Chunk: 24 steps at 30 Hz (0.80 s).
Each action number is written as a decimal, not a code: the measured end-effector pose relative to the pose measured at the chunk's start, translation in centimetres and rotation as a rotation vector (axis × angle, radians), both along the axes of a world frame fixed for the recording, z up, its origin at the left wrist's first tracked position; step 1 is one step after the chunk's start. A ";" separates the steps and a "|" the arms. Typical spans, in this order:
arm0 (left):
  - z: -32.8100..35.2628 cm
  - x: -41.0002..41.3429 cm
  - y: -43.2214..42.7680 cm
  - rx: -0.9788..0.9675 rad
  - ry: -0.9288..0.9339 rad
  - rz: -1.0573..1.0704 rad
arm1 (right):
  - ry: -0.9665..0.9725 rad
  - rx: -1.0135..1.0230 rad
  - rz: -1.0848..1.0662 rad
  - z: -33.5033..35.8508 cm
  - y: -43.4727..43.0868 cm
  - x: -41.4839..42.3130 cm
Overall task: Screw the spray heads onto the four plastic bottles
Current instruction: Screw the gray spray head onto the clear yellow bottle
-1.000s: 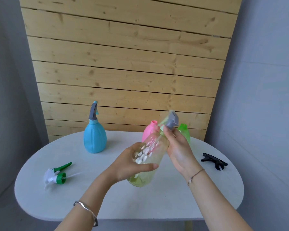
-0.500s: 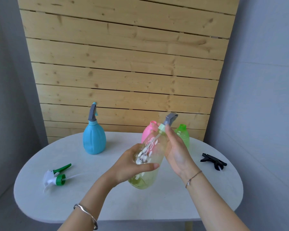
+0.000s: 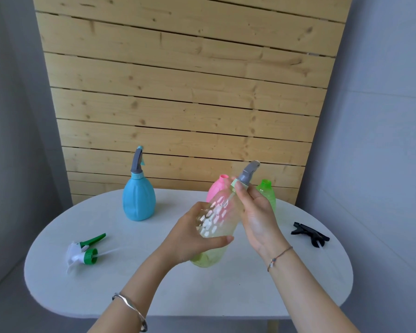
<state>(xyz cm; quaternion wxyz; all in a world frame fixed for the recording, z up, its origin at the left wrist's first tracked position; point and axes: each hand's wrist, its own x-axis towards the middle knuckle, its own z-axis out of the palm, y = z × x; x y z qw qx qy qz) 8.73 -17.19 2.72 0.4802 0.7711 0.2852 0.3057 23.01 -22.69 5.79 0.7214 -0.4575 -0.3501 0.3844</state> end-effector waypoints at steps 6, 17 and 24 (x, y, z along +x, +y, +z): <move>0.8 -0.6 0.0 -0.261 -0.024 -0.235 | 0.066 0.026 0.104 0.7 -0.3 0.6; 1.1 -0.9 -0.1 -0.203 0.039 -0.254 | -0.011 0.017 0.020 0.3 -0.2 -0.1; 2.1 -1.9 -0.4 -0.394 -0.017 -0.397 | 0.074 0.055 0.301 1.8 -1.3 0.5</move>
